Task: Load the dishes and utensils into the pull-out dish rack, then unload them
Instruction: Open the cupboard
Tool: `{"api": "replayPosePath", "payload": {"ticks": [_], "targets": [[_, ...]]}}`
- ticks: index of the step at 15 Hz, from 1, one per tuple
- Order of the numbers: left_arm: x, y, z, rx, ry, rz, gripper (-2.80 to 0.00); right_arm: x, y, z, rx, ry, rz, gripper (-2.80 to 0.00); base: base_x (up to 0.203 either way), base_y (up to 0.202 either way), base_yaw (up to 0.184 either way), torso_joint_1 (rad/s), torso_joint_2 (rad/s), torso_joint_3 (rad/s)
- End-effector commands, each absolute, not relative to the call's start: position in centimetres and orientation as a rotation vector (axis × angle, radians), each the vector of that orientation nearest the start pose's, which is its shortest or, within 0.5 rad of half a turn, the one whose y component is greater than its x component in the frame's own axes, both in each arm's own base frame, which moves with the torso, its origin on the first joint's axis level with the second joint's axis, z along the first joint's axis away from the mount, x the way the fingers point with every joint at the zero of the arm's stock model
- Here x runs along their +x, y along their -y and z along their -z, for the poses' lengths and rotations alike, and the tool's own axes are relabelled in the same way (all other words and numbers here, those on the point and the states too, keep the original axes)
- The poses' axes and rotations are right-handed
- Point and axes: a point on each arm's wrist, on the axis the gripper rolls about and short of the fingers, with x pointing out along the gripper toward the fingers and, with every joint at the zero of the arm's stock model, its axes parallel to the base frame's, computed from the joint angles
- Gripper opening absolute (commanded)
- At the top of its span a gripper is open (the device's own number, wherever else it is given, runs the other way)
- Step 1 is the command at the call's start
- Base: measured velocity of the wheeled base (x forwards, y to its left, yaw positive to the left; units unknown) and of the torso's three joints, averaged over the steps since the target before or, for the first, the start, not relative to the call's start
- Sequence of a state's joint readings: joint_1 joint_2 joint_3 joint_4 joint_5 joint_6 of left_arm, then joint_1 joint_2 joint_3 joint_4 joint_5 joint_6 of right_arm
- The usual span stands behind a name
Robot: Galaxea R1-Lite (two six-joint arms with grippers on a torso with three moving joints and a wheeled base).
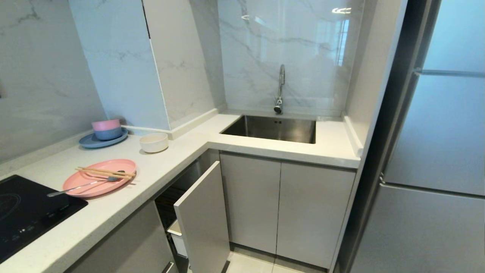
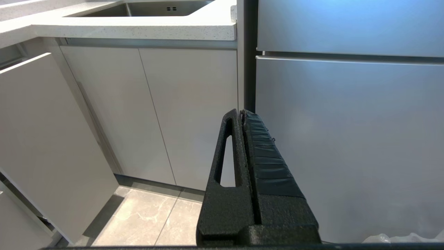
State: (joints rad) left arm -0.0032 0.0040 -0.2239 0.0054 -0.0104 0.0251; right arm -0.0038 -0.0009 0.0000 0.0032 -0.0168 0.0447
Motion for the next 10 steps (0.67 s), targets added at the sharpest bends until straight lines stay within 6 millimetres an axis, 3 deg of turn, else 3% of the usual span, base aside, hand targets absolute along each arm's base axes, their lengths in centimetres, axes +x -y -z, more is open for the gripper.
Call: {"api": "replayPosePath", "payload": {"ticks": [1, 4, 5, 7, 10], "targets": [[-6.7, 0.0, -17.5, 0.028, 0.323, 0.008, -2.8, -2.3, 0.0, -7.5, 0.045, -0.004, 0.021, -2.8, 0.0, 0.0, 0.0, 0.0, 0.0, 0.0], [-11.3, 0.0, -25.7, 0.033, 0.425, -0.005, -2.8, -2.3, 0.0, -7.5, 0.045, -0.004, 0.022, -2.8, 0.0, 0.0, 0.0, 0.0, 0.0, 0.0], [-11.8, 0.0, -28.0, 0.034, 0.418, -0.008, -2.8, -2.3, 0.0, -7.5, 0.045, -0.004, 0.022, -2.8, 0.0, 0.0, 0.0, 0.0, 0.0, 0.0], [-9.2, 0.0, -33.2, 0.034, 0.345, -0.013, -2.8, -2.3, 0.0, -7.5, 0.045, -0.004, 0.02, -2.8, 0.0, 0.0, 0.0, 0.0, 0.0, 0.0], [-2.6, 0.0, -38.9, 0.033, 0.232, -0.011, -2.8, -2.3, 0.0, -7.5, 0.044, -0.004, 0.022, -2.8, 0.0, 0.0, 0.0, 0.0, 0.0, 0.0]]}}
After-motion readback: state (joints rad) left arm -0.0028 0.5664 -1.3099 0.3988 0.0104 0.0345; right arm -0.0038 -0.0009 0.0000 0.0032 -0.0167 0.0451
